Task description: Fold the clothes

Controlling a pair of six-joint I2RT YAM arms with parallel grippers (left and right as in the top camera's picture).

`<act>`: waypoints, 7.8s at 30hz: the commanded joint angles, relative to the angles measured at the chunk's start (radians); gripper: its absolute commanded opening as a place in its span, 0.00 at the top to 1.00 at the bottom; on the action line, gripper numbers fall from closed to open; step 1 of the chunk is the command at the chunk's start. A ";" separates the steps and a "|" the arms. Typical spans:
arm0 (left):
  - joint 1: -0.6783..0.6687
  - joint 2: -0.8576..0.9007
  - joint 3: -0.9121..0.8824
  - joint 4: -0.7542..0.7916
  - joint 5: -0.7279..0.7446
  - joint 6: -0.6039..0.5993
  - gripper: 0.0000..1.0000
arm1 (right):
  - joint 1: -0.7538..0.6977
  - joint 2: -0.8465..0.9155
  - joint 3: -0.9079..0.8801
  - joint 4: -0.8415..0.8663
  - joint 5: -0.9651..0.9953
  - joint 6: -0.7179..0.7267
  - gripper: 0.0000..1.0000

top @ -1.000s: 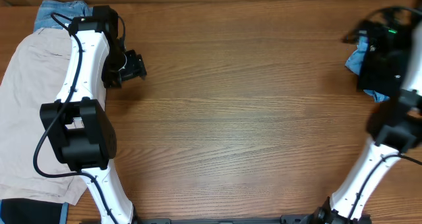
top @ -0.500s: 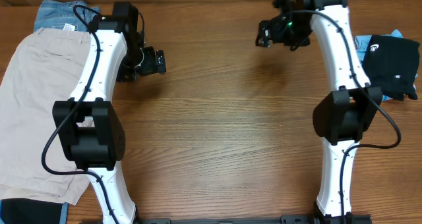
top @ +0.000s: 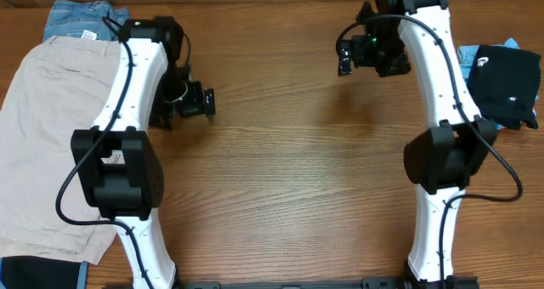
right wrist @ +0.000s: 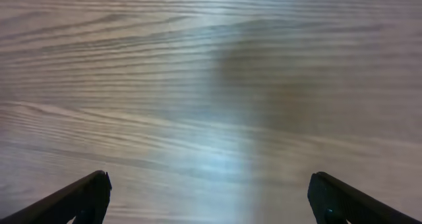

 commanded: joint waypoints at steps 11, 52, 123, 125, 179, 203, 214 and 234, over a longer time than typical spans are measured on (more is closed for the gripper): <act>-0.104 -0.134 -0.086 -0.124 -0.008 -0.005 0.00 | -0.006 -0.519 -0.494 0.002 0.076 0.099 0.00; -0.299 -1.611 -0.918 0.479 -0.495 -0.169 0.00 | -0.002 -1.669 -1.315 0.493 0.143 0.170 0.00; -0.280 -1.644 -0.978 0.443 -0.512 -0.096 0.00 | -0.067 -2.292 -2.438 1.612 0.098 -0.086 0.00; -0.250 -1.695 -1.051 0.462 -0.490 -0.087 0.00 | -0.067 -2.292 -2.438 1.612 0.098 -0.087 0.00; 0.038 -2.130 -1.884 1.484 -0.174 0.195 0.00 | -0.067 -2.292 -2.438 1.612 0.098 -0.086 0.00; 0.038 -2.129 -1.884 1.484 -0.173 0.195 0.00 | -0.067 -2.292 -2.438 1.612 0.098 -0.086 0.00; 0.038 -2.129 -1.884 1.484 -0.174 0.195 0.00 | -0.067 -2.292 -2.438 1.612 0.098 -0.087 0.00; 0.038 -2.129 -1.884 1.484 -0.174 0.195 0.00 | -0.067 -2.292 -2.438 1.612 0.098 -0.087 0.00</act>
